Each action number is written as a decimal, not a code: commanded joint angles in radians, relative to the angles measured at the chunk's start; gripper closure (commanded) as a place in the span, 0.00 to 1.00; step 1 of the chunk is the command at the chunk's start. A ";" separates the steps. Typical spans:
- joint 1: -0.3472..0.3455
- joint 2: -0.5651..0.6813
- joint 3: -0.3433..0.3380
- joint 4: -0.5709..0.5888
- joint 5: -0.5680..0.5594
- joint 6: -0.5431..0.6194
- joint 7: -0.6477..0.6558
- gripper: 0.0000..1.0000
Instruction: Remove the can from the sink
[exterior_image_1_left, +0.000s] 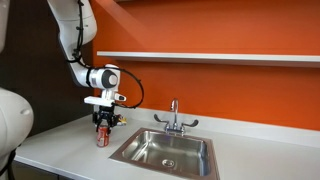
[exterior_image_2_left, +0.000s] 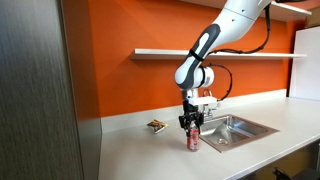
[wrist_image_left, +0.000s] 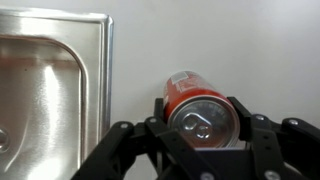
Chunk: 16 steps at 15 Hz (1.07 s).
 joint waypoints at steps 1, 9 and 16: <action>0.002 -0.004 0.007 -0.015 -0.013 0.024 0.006 0.62; 0.002 -0.025 0.000 -0.031 -0.027 0.000 0.021 0.00; 0.004 -0.102 -0.002 -0.044 -0.043 -0.022 0.045 0.00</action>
